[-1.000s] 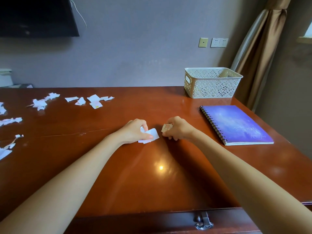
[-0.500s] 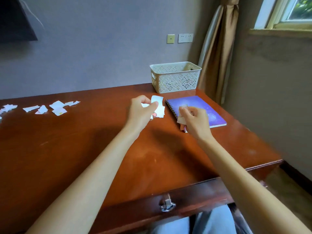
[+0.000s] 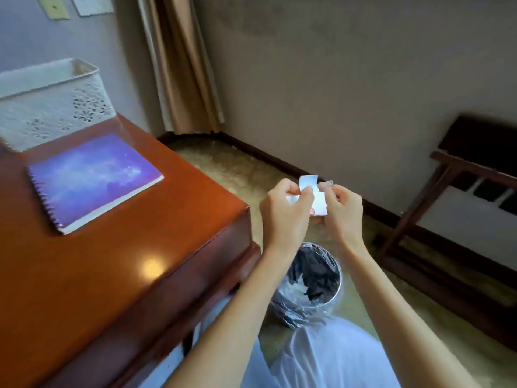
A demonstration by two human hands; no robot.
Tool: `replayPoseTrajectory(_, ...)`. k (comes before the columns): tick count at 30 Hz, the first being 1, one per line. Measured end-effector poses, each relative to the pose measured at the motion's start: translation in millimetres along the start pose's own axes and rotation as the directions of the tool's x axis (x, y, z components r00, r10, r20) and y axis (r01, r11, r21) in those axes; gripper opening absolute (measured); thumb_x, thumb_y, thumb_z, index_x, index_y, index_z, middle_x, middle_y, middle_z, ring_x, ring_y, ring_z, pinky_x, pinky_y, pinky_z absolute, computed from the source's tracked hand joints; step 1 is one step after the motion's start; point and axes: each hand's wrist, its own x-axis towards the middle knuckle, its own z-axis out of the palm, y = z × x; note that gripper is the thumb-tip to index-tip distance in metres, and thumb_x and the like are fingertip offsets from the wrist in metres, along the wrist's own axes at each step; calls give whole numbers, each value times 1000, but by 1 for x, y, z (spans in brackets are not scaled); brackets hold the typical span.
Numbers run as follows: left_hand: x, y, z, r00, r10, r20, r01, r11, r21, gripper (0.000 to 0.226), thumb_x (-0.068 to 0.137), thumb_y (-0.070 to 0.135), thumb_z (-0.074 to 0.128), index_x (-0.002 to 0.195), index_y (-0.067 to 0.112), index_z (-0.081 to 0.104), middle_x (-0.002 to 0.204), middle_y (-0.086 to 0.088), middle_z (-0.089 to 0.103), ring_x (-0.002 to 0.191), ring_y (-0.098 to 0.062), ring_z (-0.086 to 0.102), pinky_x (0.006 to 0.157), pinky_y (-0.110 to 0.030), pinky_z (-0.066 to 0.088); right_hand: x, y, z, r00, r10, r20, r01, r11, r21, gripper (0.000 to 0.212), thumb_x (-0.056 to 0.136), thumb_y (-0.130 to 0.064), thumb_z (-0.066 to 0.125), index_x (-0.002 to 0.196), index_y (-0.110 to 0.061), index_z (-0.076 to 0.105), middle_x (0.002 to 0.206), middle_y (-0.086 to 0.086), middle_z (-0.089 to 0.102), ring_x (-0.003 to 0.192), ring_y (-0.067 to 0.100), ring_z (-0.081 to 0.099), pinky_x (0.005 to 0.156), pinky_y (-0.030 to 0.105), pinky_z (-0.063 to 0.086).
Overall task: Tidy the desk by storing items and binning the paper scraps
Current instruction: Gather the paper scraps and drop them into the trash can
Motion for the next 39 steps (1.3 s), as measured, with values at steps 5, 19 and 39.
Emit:
replayPoseTrajectory(5,11,-70,66,945,-294,140,297,955,2,33,83,14,58,55,15,42,47,4,44,40,-5,43,43,-14,31,18,100,-31,962,267,-58,-273,950,-151,40,90,-17,48,52,-8,44,45,-3,41,30,1,41,41,21,35)
replayPoseTrajectory(19,62,-280,159,493,-865,94,805,494,329,28,87,3,44,60,10,41,58,-8,51,35,-13,44,26,-6,21,53,307,12,597,802,21,-676,518,-524,26,88,0,34,67,-6,48,70,16,58,37,18,56,43,27,47)
replayPoseTrajectory(39,45,-255,160,442,-879,179,836,476,273,27,89,0,38,104,10,57,105,-12,55,98,-29,52,86,-35,47,58,291,-1,692,713,109,-430,529,-732,19,84,-1,38,77,-6,55,72,12,49,74,27,46,65,26,33)
